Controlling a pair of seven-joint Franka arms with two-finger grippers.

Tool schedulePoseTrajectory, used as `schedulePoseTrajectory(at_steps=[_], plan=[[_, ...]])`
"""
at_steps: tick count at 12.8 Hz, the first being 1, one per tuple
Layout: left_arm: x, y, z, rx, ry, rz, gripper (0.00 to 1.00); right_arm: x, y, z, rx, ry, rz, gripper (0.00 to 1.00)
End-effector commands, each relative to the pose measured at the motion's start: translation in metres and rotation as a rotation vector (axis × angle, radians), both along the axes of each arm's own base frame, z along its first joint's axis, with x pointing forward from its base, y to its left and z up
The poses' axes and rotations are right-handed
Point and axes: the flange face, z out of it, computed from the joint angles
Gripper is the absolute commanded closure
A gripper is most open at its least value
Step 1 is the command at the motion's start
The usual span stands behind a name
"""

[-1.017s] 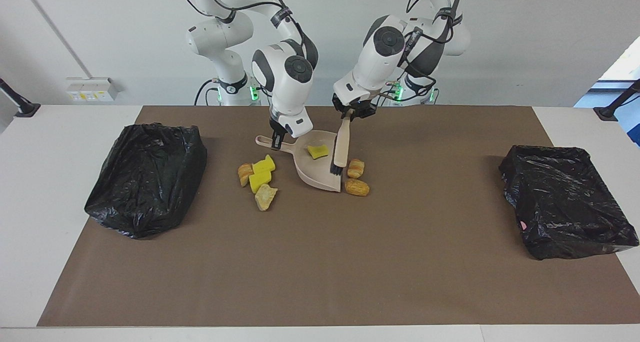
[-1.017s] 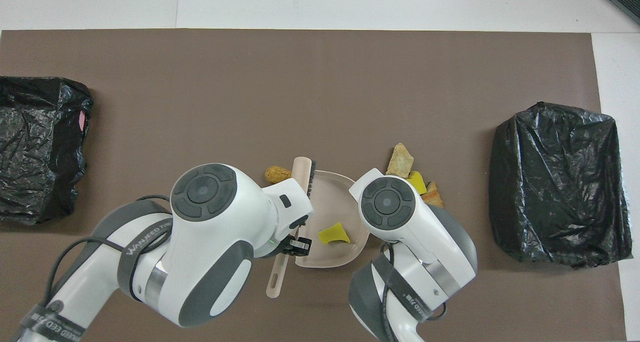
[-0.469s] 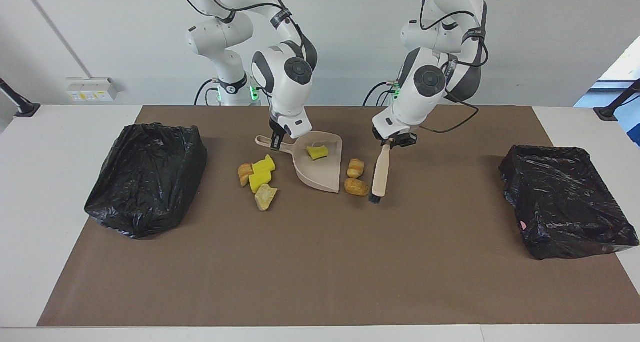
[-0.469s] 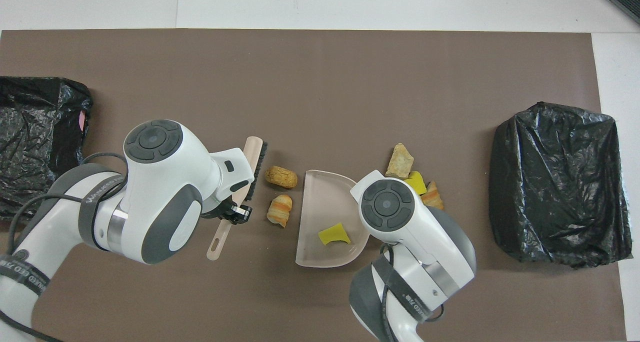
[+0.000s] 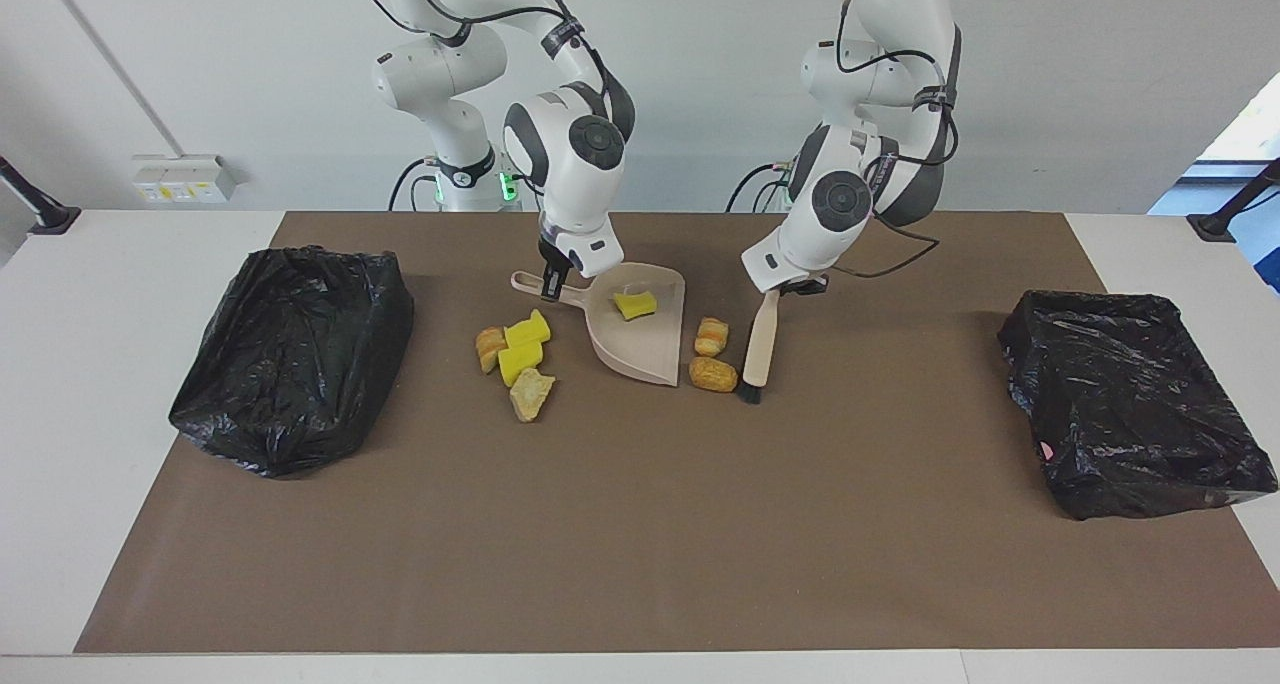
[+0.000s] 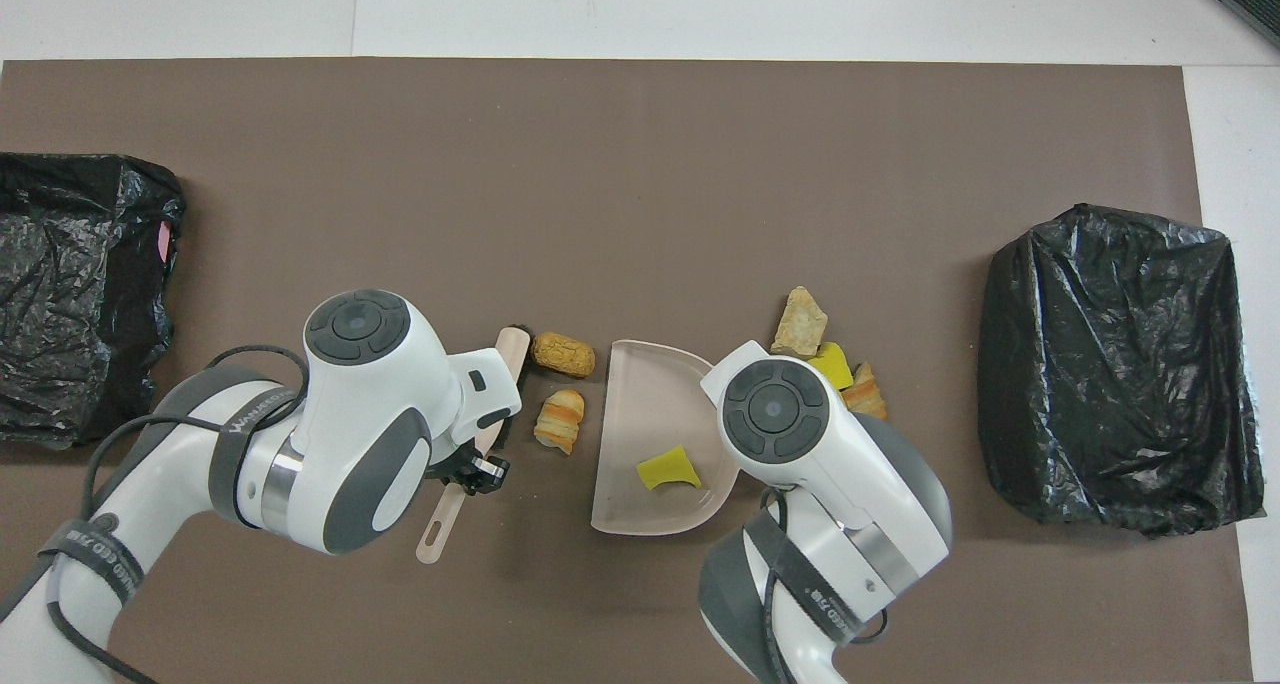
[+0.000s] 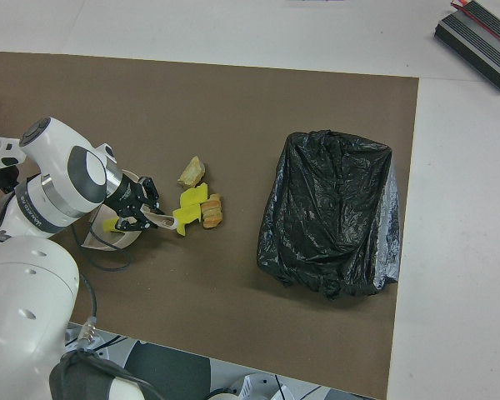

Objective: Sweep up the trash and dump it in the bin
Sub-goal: 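Sweep more bread and sponge pieces into the dustpan with the left gripper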

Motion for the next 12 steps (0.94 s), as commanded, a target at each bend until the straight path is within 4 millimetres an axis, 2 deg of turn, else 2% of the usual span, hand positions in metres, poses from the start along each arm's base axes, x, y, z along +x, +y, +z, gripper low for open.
schedulePoseTrajectory(at_steps=[1, 5, 6, 9, 12], plan=[[-0.037, -0.036, 0.009, 0.009, -0.030, -0.026, 1.00, -0.003, -0.001, 0.000, -0.002, -0.028, -0.008, 1.00], [-0.087, -0.100, 0.021, 0.003, -0.018, 0.012, 1.00, -0.003, -0.001, 0.000, -0.002, -0.028, -0.010, 1.00], [-0.092, -0.113, 0.030, -0.010, -0.019, 0.022, 1.00, -0.003, -0.001, 0.000, -0.002, -0.028, -0.010, 1.00], [-0.078, -0.124, 0.048, -0.039, -0.014, 0.063, 1.00, -0.003, -0.001, 0.000, -0.002, -0.028, -0.010, 1.00], [-0.076, -0.117, 0.048, -0.003, -0.004, 0.103, 1.00, -0.003, -0.001, 0.000, -0.002, -0.028, -0.010, 1.00]])
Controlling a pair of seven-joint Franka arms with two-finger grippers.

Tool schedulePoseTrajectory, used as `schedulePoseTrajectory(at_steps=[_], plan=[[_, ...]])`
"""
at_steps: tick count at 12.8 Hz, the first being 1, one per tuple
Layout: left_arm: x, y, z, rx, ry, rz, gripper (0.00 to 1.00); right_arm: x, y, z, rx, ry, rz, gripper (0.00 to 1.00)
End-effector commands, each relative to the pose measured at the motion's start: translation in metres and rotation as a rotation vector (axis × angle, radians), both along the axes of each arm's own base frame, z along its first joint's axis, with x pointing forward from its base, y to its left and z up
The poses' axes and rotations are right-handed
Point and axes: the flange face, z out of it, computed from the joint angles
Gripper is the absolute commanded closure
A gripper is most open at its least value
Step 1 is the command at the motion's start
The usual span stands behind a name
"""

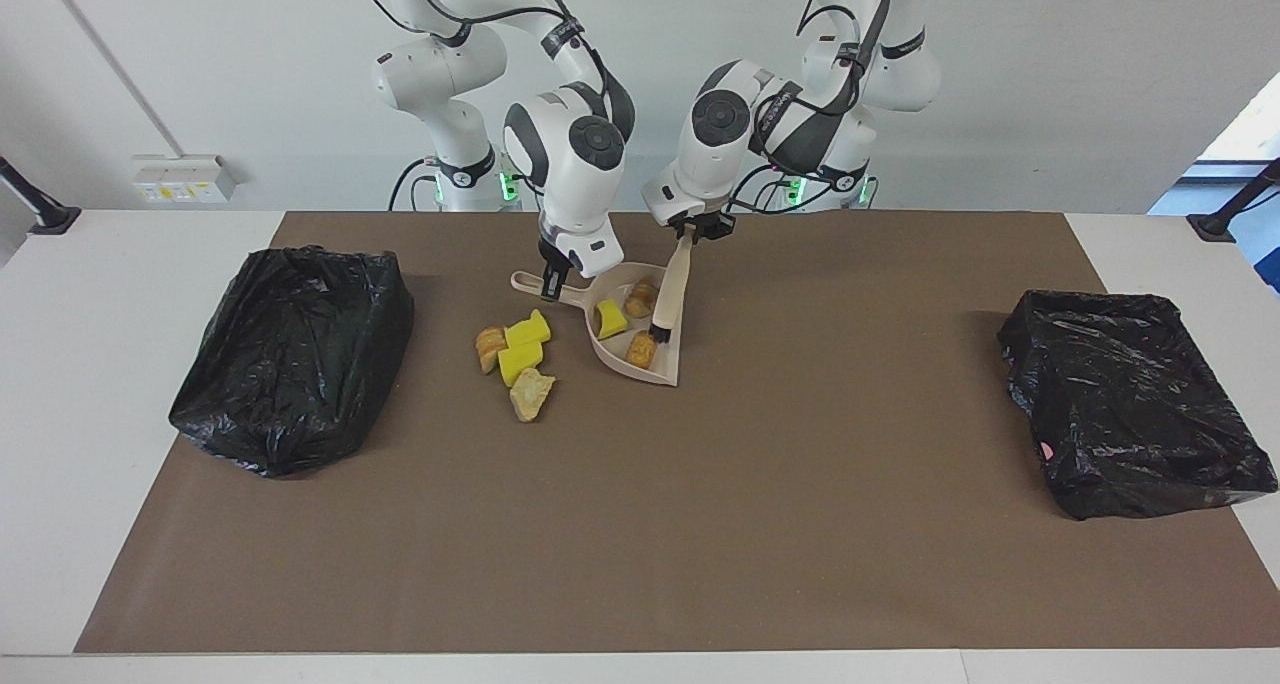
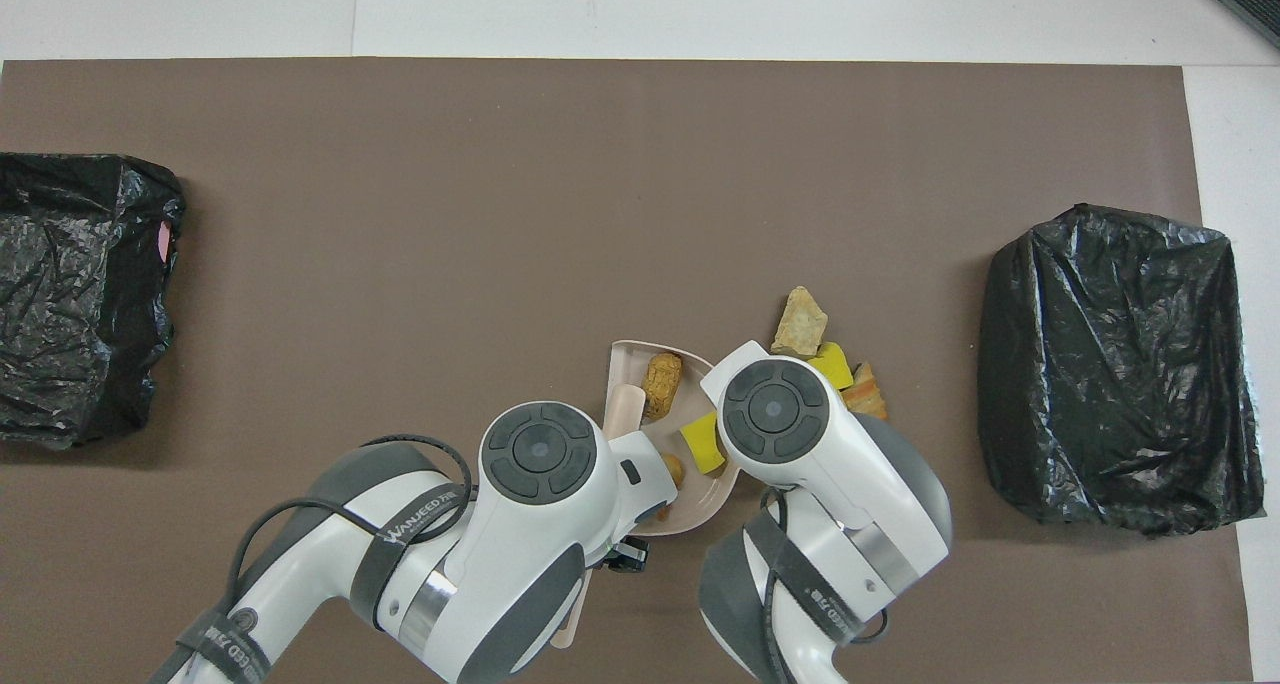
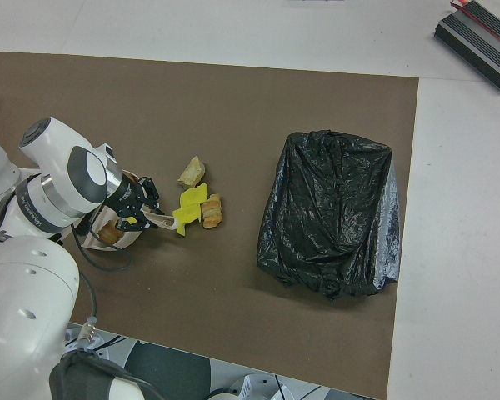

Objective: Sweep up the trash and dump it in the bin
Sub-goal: 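Sweep more bread and sponge pieces into the dustpan with the left gripper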

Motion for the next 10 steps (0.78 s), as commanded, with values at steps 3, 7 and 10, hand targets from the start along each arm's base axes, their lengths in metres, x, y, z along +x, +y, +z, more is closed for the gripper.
schedulePoseTrajectory(at_steps=[3, 7, 10], plan=[[0.012, 0.030, 0.020, 0.057, 0.038, 0.115, 1.00, -0.003, -0.001, 0.000, -0.002, -0.029, -0.009, 1.00], [-0.007, 0.046, 0.023, 0.156, 0.030, 0.253, 1.00, 0.000, 0.000, 0.001, -0.003, -0.026, -0.006, 1.00], [-0.042, 0.052, 0.017, 0.201, 0.000, 0.284, 1.00, 0.015, -0.010, 0.023, 0.013, -0.041, -0.028, 1.00]])
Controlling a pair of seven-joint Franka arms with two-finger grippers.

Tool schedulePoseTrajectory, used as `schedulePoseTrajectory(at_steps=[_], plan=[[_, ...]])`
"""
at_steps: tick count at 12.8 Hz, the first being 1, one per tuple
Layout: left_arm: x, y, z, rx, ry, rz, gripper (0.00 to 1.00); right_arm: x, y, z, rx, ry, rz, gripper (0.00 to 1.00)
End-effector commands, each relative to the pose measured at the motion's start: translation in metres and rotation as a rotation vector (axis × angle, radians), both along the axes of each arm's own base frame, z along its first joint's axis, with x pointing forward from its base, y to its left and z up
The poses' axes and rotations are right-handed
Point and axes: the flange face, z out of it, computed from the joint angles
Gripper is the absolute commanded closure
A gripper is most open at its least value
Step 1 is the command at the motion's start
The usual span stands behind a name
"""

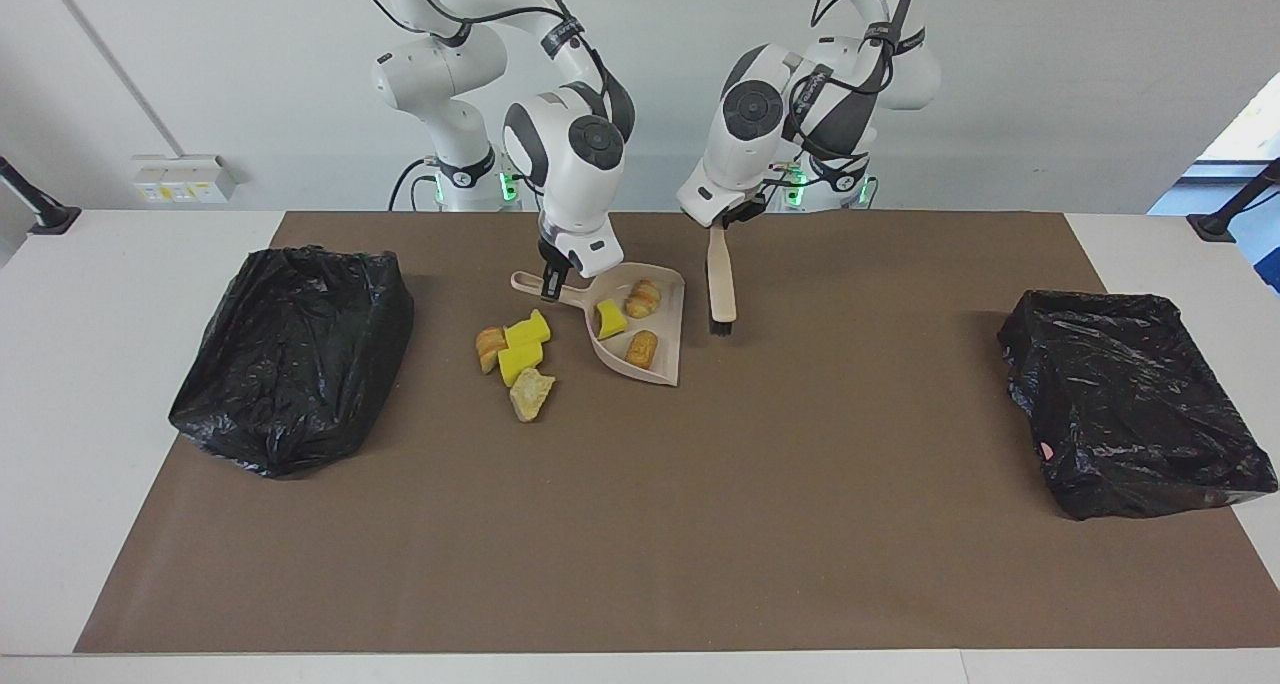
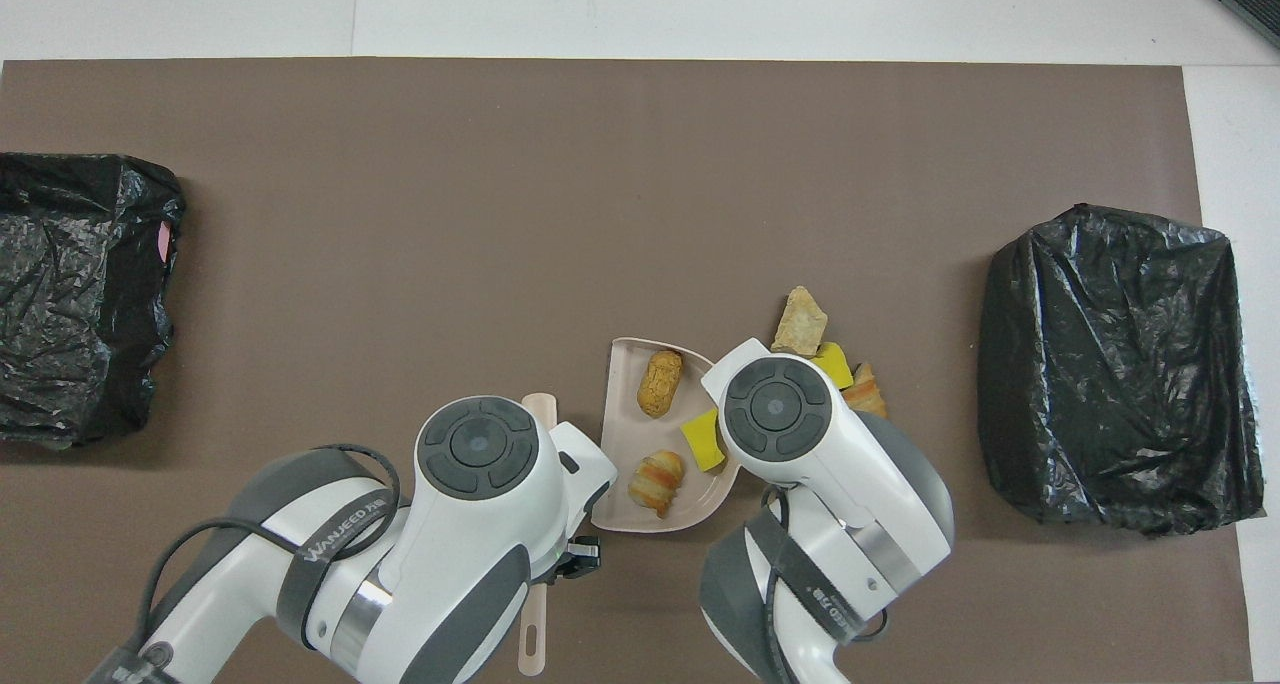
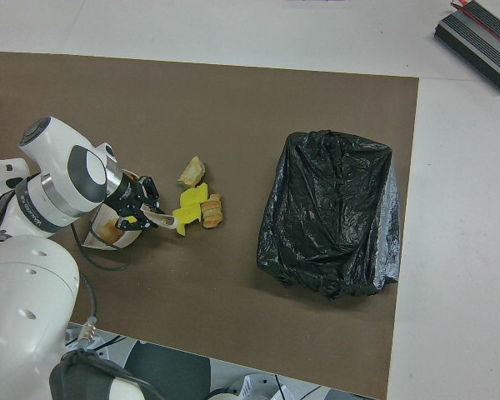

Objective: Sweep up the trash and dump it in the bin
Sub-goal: 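Sweep more bread and sponge pieces into the dustpan with the left gripper, then carry the loaded dustpan with the right gripper over the black bag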

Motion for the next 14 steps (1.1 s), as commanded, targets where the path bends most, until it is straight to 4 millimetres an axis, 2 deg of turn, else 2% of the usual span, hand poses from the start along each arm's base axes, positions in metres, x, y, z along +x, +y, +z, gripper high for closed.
schedulePoseTrajectory(at_steps=[1, 4, 5, 8, 10, 11, 14], plan=[[-0.046, 0.011, -0.005, 0.067, -0.059, 0.034, 1.00, 0.016, -0.015, 0.025, 0.016, -0.033, -0.032, 1.00], [-0.087, 0.014, -0.021, 0.057, -0.192, 0.071, 1.00, 0.034, -0.048, 0.054, 0.029, -0.028, -0.036, 1.00], [-0.093, 0.009, -0.023, 0.054, -0.185, 0.065, 1.00, 0.041, -0.058, 0.064, 0.035, -0.022, -0.041, 1.00], [-0.134, -0.022, -0.040, 0.058, -0.201, 0.011, 1.00, 0.059, -0.094, 0.092, 0.069, -0.001, -0.075, 1.00], [-0.141, -0.035, -0.049, 0.022, -0.179, 0.025, 1.00, 0.071, -0.128, 0.110, 0.101, 0.002, -0.091, 1.00], [-0.152, -0.040, -0.051, 0.020, -0.169, 0.022, 1.00, 0.074, -0.145, 0.121, 0.119, 0.000, -0.100, 1.00], [-0.159, -0.045, -0.060, 0.028, -0.150, 0.010, 1.00, 0.084, -0.201, 0.156, 0.134, -0.014, -0.124, 1.00]])
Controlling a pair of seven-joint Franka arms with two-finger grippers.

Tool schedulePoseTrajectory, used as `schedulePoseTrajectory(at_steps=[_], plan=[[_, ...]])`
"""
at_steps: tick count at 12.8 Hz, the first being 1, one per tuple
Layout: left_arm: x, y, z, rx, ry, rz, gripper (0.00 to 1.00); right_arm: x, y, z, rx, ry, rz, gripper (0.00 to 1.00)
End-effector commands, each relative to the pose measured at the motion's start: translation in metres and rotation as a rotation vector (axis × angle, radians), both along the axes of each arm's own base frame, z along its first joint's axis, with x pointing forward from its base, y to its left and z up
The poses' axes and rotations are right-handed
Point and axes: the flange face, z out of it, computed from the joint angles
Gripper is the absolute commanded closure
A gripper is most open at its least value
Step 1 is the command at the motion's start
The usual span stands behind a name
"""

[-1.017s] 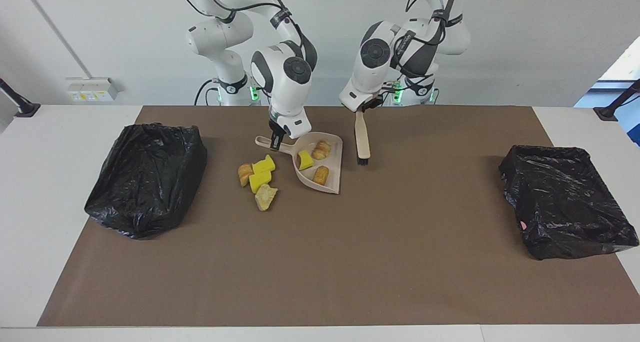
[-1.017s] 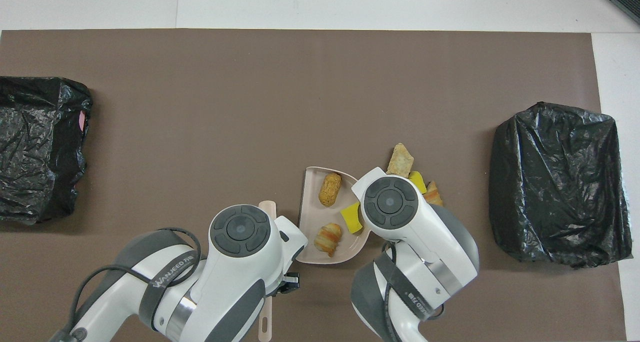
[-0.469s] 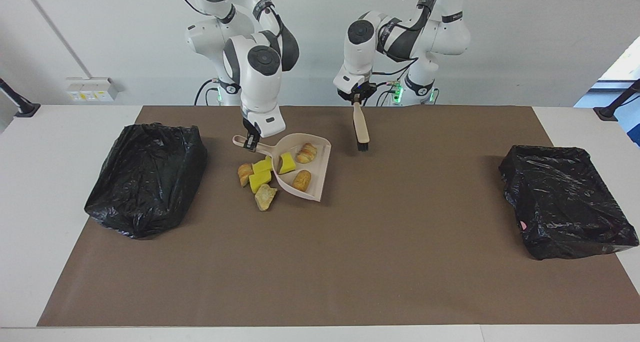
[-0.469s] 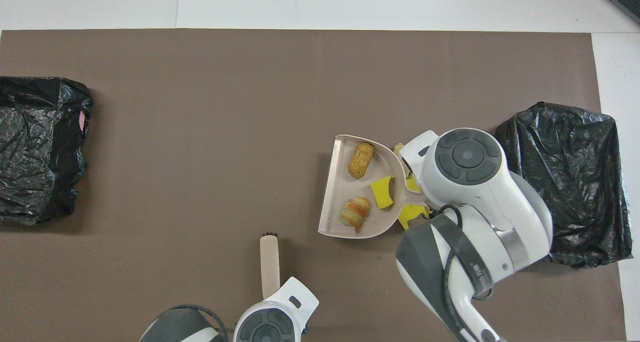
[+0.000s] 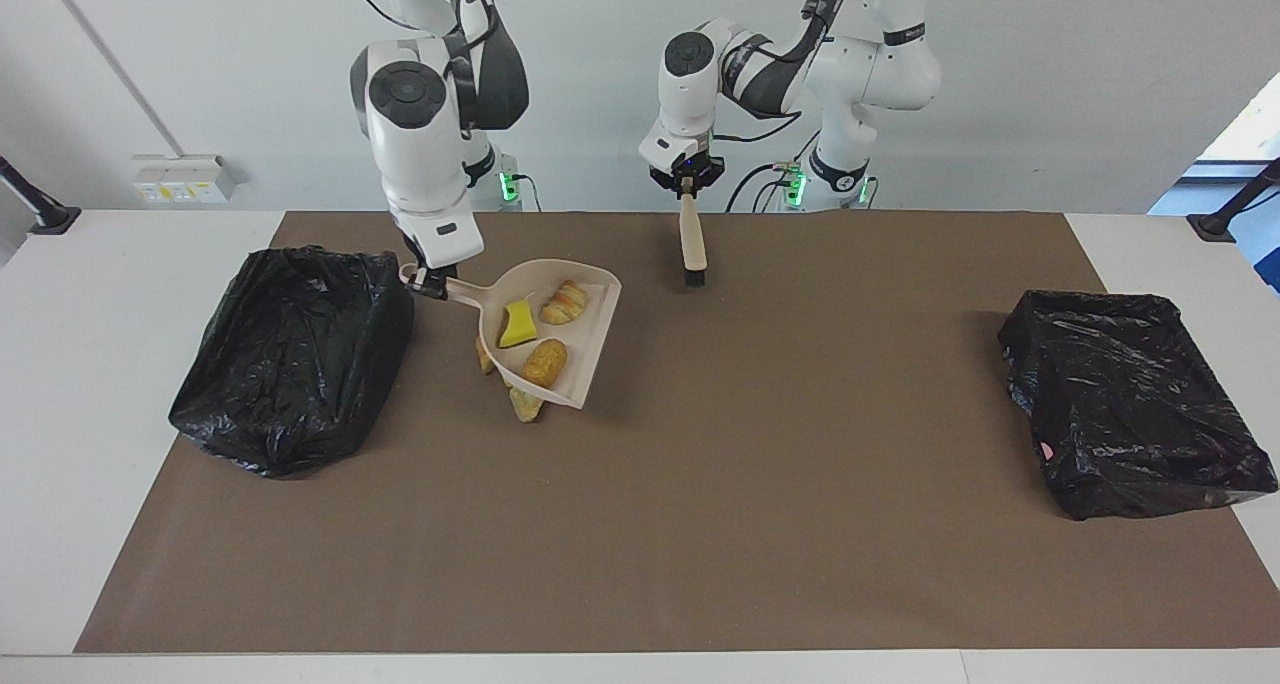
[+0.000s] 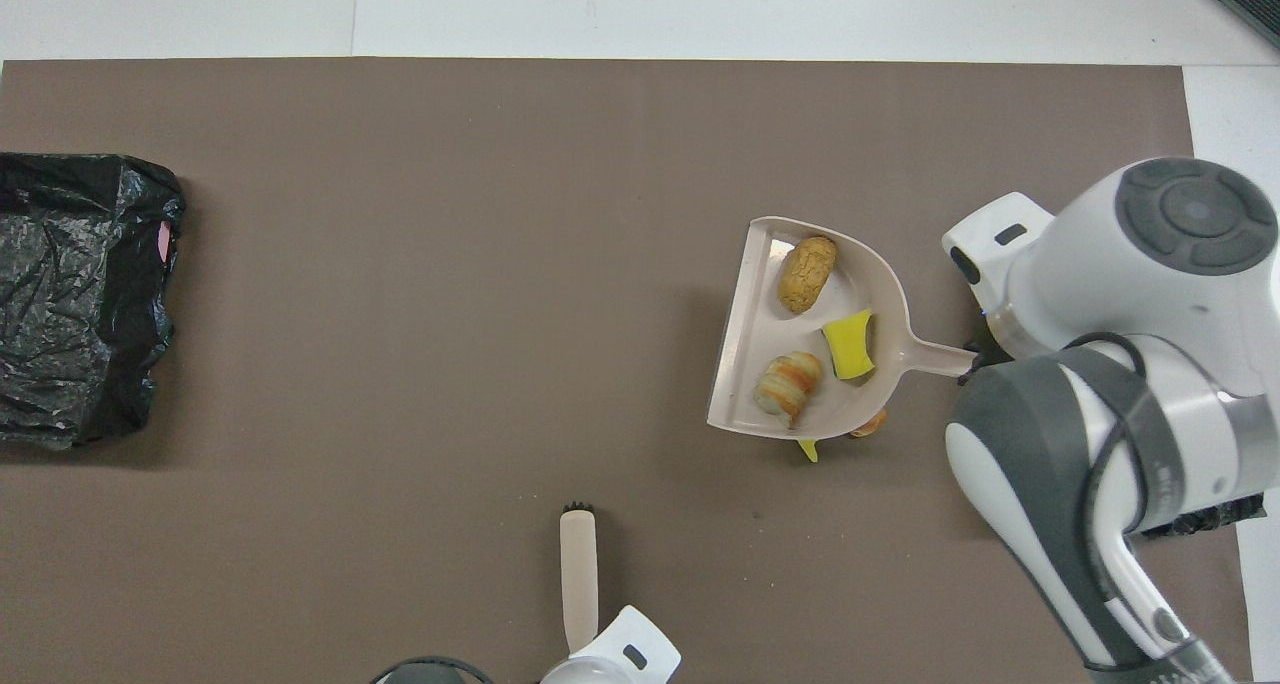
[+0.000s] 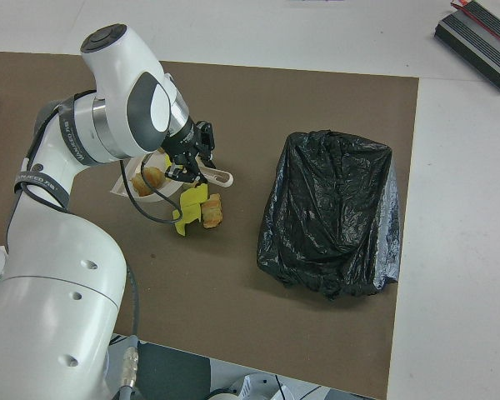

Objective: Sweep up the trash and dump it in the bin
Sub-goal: 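Carry the loaded dustpan with the right gripper over the black bag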

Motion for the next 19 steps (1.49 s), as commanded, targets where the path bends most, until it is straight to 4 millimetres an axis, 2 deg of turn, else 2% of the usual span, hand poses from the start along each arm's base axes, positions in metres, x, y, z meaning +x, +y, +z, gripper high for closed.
schedulePoseTrajectory(at_steps=[1, 4, 7, 8, 10, 11, 12, 13, 14, 15, 17, 19], plan=[[-0.006, -0.003, -0.008, -0.023, 0.032, 0.023, 1.00, 0.005, -0.044, 0.029, 0.041, 0.002, 0.004, 1.00], [-0.006, -0.005, -0.013, -0.048, 0.061, 0.025, 1.00, 0.008, -0.105, 0.037, 0.063, -0.001, 0.020, 1.00], [-0.002, -0.007, -0.018, -0.063, 0.057, 0.029, 1.00, -0.001, -0.204, 0.046, 0.064, 0.015, 0.038, 1.00], [-0.003, -0.008, -0.020, -0.061, 0.062, 0.025, 0.82, -0.006, -0.225, 0.048, 0.059, 0.027, 0.045, 1.00], [-0.003, -0.007, -0.020, -0.059, 0.068, 0.021, 0.67, -0.017, -0.269, 0.050, -0.022, 0.054, 0.072, 1.00], [-0.002, -0.006, -0.020, -0.057, 0.074, 0.017, 0.57, -0.018, -0.284, 0.048, -0.056, 0.063, 0.098, 1.00], [0.002, -0.007, -0.019, -0.061, 0.081, 0.009, 0.49, -0.017, -0.304, 0.056, -0.097, 0.030, 0.115, 1.00], [0.007, -0.010, -0.022, -0.067, 0.098, 0.008, 0.34, -0.014, -0.319, 0.054, -0.128, 0.030, 0.142, 1.00], [0.017, -0.014, -0.016, -0.083, 0.098, 0.017, 0.07, -0.008, -0.336, 0.057, -0.153, 0.025, 0.151, 1.00], [0.033, -0.015, -0.008, -0.102, 0.085, 0.030, 0.00, -0.003, -0.345, 0.058, -0.188, 0.025, 0.153, 1.00], [0.060, -0.014, 0.010, -0.130, 0.056, 0.002, 0.00, 0.003, -0.352, 0.055, -0.263, 0.023, 0.157, 1.00], [0.096, -0.010, 0.021, -0.113, 0.041, -0.020, 0.00, 0.011, -0.351, 0.050, -0.365, 0.031, 0.177, 1.00]])
